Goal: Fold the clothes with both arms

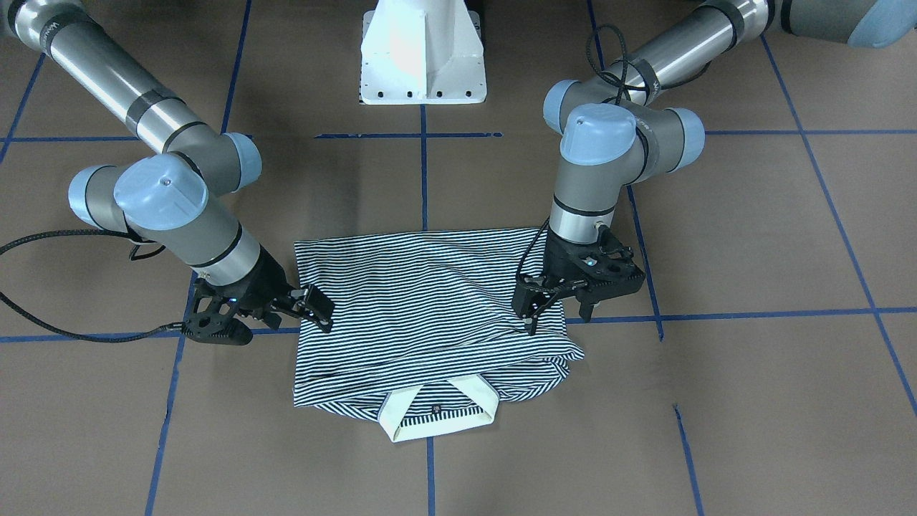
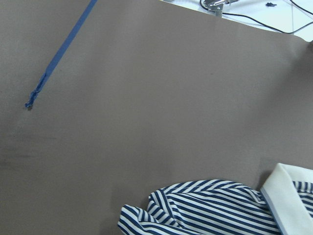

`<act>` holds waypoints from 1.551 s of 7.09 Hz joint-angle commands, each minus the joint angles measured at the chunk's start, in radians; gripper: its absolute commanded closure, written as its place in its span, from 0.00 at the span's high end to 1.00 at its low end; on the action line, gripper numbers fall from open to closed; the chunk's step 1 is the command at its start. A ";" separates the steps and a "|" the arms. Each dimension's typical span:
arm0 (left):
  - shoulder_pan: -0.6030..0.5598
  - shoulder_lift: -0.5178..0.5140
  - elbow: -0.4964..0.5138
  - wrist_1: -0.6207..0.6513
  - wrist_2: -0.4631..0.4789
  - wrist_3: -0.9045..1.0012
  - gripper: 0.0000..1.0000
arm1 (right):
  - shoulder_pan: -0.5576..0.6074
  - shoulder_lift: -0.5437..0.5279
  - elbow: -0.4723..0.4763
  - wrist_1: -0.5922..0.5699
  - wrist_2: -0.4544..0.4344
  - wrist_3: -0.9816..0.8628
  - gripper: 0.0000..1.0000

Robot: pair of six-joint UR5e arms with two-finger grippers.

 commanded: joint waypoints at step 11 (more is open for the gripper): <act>0.004 0.024 -0.109 0.028 -0.023 -0.032 1.00 | -0.175 -0.124 0.214 -0.309 -0.106 0.013 0.00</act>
